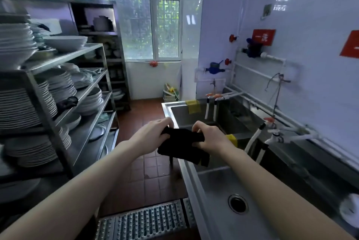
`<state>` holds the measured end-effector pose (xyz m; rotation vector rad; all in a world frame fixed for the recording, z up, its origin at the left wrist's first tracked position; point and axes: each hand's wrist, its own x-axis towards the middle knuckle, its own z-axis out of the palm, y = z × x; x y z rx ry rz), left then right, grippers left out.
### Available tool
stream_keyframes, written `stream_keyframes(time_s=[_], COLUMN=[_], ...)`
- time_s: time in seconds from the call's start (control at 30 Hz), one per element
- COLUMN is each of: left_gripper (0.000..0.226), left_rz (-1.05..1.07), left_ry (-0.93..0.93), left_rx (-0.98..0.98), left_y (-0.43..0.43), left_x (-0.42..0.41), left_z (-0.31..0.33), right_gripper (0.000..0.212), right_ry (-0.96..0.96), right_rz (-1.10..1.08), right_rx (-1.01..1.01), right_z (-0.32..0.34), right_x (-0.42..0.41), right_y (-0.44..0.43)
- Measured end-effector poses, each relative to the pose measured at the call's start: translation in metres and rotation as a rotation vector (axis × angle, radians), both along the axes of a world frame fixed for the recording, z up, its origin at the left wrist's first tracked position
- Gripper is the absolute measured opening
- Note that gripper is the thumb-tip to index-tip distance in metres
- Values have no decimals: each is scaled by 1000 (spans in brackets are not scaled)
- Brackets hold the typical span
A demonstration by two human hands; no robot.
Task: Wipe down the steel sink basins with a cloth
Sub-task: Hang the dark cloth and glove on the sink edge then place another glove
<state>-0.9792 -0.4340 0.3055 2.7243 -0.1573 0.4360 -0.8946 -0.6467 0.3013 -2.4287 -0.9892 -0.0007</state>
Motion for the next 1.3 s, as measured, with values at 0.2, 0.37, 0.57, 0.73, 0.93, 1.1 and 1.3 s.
stream_keyframes(time_s=[0.2,0.37,0.57,0.73,0.93,1.1,1.3], left_gripper=[23,20,24,24,27,27,26], left_rz=[4,-21,-70,-66,-95,-187,-289], left_ry=[25,45,27,11,42,134,223], left_rx=[-2,1,-86,-139,-121,-38,-2], left_y=[91,180,246,287,320,339,358], left_x=[91,169,265,354,479,589,692], left_z=[-12,-11,-22,-48,-79,-98,-128], right_gripper=[32,29,29,30,30,30,27], right_ry=[18,29,38,78,143,239,394], right_rz=[-9,-46,-120,-148,-222,-301,-418], right_rx=[7,19,-13,-15,88,120,162], right_z=[-17,-25,-31,-50,-89,-122,-160], right_x=[97,167,252,332,441,520,592], right_y=[95,182,246,289,320,333,348])
